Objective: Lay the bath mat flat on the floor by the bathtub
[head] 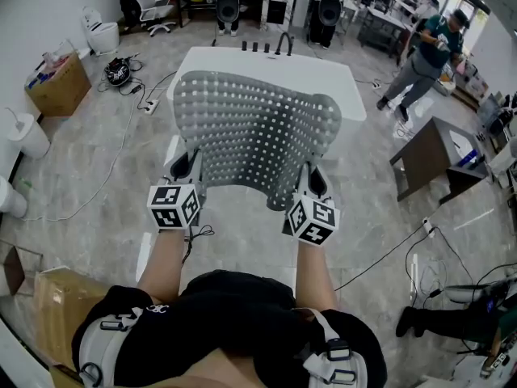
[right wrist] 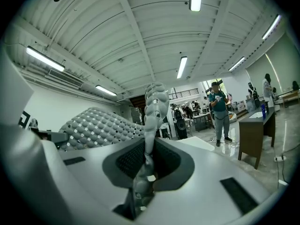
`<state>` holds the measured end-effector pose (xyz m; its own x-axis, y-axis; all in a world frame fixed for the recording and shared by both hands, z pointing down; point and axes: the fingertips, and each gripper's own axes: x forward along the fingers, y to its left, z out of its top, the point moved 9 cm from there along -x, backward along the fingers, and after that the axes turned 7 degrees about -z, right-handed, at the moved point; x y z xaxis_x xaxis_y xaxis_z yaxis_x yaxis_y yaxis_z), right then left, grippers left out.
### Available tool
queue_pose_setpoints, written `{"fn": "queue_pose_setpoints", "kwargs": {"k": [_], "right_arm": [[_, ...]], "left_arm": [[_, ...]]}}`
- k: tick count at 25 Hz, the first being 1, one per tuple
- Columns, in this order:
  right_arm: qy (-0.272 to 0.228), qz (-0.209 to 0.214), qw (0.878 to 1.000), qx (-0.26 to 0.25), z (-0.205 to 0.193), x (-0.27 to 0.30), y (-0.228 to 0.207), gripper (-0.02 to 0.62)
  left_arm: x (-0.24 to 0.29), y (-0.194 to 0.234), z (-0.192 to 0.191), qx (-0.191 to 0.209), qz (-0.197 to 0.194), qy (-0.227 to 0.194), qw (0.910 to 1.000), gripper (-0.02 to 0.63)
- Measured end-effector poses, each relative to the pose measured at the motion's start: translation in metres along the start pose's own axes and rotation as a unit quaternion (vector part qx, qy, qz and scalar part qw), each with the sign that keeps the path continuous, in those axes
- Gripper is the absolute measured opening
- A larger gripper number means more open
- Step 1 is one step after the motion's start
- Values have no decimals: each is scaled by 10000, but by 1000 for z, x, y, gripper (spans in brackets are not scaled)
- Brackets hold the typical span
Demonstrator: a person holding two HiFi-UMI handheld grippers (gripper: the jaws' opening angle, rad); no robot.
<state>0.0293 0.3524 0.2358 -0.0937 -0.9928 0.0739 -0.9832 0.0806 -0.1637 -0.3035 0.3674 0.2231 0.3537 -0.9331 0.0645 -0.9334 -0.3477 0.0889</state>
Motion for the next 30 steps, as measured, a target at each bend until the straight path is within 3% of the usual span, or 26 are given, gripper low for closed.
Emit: {"fn": "queue_pose_setpoints", "kwargs": {"k": [8,15,22,30], "right_arm": [[64,-7,10000,-68,-19,5,23,40],[45,-49,10000,2,-27,31,7,40],[60,-46,9999,118,-26,100,-24,40],[-20,70,9999,72,-4,205,-82,40]], "left_arm": [[3,24,-11,90,-80,128,9998,49],[35,25,-19,150,-81,237,9996,48],[99,24,-18,192,-120,301,9993,48],[219,18,-6,211,82,367,9991,49]]}}
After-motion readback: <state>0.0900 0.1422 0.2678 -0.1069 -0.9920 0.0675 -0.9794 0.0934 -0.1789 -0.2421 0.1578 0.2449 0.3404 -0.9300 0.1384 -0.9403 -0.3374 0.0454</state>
